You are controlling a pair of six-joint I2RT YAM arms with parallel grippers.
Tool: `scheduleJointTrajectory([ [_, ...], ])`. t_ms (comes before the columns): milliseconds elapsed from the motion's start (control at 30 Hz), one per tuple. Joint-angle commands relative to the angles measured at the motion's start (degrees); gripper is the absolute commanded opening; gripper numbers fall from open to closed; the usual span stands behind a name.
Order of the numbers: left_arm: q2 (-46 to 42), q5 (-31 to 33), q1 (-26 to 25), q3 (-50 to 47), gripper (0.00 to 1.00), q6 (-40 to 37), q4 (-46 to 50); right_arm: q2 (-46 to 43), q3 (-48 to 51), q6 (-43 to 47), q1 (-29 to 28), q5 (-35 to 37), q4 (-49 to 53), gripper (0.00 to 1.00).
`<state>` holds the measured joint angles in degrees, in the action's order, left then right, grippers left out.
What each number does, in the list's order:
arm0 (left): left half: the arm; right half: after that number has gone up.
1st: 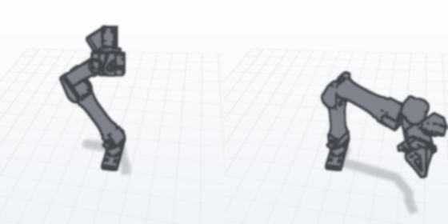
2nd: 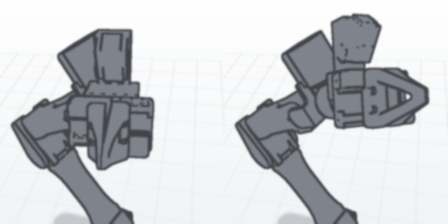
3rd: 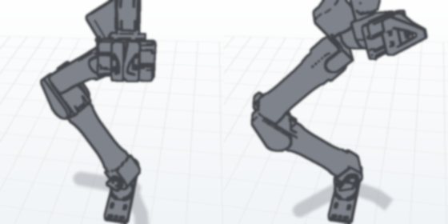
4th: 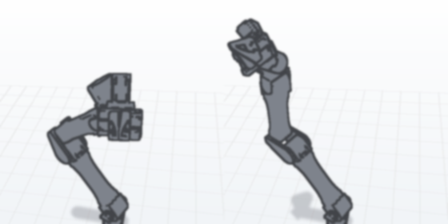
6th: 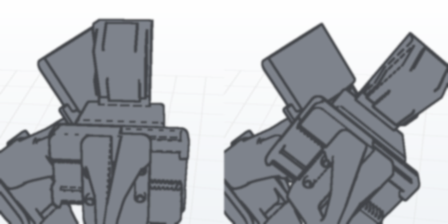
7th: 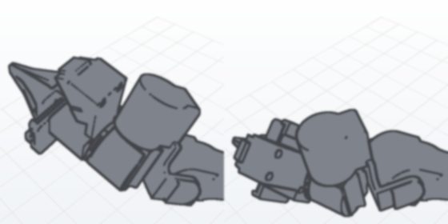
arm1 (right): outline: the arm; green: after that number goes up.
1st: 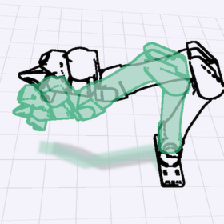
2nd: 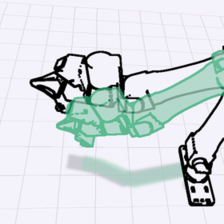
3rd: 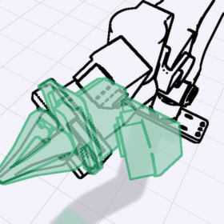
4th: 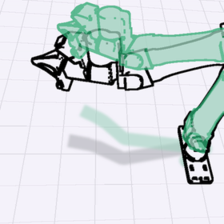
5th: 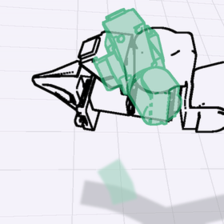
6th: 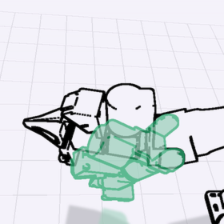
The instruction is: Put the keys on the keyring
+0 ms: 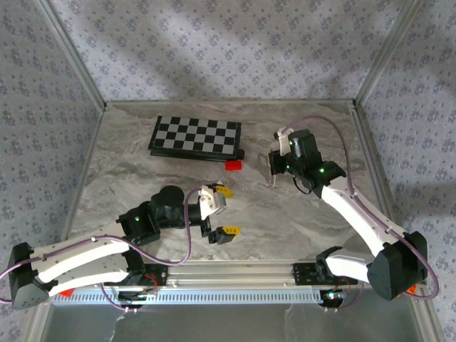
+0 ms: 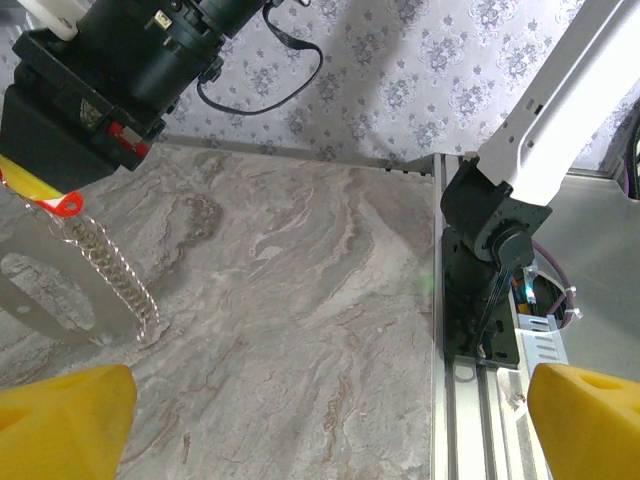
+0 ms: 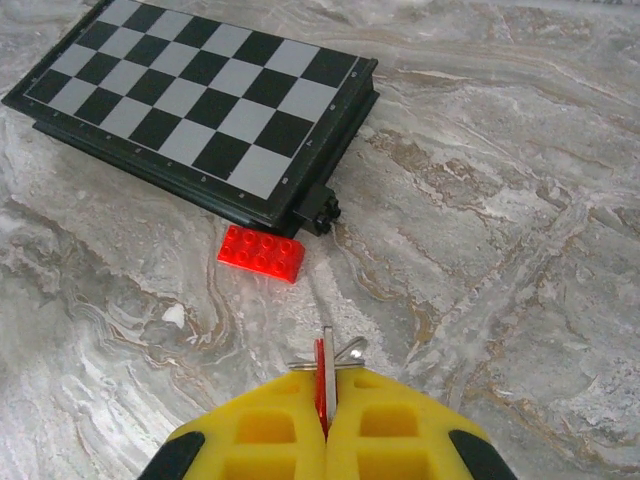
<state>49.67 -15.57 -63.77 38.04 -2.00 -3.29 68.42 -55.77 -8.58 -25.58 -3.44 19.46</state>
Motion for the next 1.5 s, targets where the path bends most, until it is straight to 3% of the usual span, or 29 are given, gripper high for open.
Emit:
scheduleJointTrajectory([
  [0, -0.1, -0.1, -0.2, 0.0, 1.0, 0.6, -2.3, -0.3, 1.0, 0.2, 0.8, -1.8, -2.6, 0.0],
  [1467, 0.5, -1.3, -0.2, 0.3, 1.0, 0.7, -3.5, -10.2, 12.8, -6.5, 1.8, -7.6, 1.7, 0.0],
])
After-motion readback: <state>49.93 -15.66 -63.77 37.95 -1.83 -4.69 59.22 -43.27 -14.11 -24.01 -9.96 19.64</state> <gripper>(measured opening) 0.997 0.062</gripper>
